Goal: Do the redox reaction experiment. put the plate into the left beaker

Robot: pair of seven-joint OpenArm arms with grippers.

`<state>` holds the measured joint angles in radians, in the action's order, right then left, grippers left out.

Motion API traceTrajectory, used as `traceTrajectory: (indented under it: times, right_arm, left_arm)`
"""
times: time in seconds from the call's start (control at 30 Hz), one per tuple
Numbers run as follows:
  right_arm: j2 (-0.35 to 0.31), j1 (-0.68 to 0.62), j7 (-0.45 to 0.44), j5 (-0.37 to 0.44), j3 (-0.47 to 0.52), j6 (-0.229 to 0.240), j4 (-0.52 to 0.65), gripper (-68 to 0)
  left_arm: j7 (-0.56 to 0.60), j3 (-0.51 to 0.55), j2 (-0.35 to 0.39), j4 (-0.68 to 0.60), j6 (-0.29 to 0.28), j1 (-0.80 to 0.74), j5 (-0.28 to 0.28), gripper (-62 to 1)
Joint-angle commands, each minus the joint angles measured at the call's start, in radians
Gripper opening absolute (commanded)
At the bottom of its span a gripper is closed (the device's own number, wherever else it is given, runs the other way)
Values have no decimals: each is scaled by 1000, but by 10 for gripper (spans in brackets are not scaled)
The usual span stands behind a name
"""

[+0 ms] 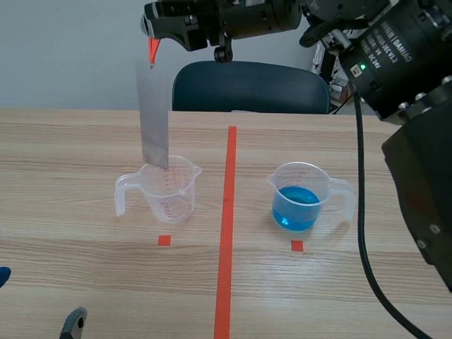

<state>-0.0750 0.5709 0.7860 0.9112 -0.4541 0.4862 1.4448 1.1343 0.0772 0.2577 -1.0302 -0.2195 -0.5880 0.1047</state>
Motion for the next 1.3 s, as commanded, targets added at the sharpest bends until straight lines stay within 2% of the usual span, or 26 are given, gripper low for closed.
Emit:
traceTrajectory:
  times: [0.0,0.4,0.7,0.9,1.07,1.27]
  right_arm:
    - [3,22,-22,8,-1,1,1,-665]
    - [3,22,-30,8,-1,1,-4,-665]
    - [3,22,-56,6,-26,1,-68,-665]
    - [17,22,-76,-42,-44,1,-89,-665]
    - [23,22,-97,-48,-45,2,-128,-665]
    - [43,22,-120,-82,-45,29,-178,-665]
  left_arm:
    - [17,5,6,-12,0,-10,-6,14]
    - [17,5,6,-12,0,-10,-6,14]
    - [17,5,6,-12,0,-10,-6,14]
    - [17,5,6,-12,0,-10,-6,14]
    - [17,5,6,-12,0,-10,-6,14]
    - [17,5,6,-11,0,-10,-6,14]
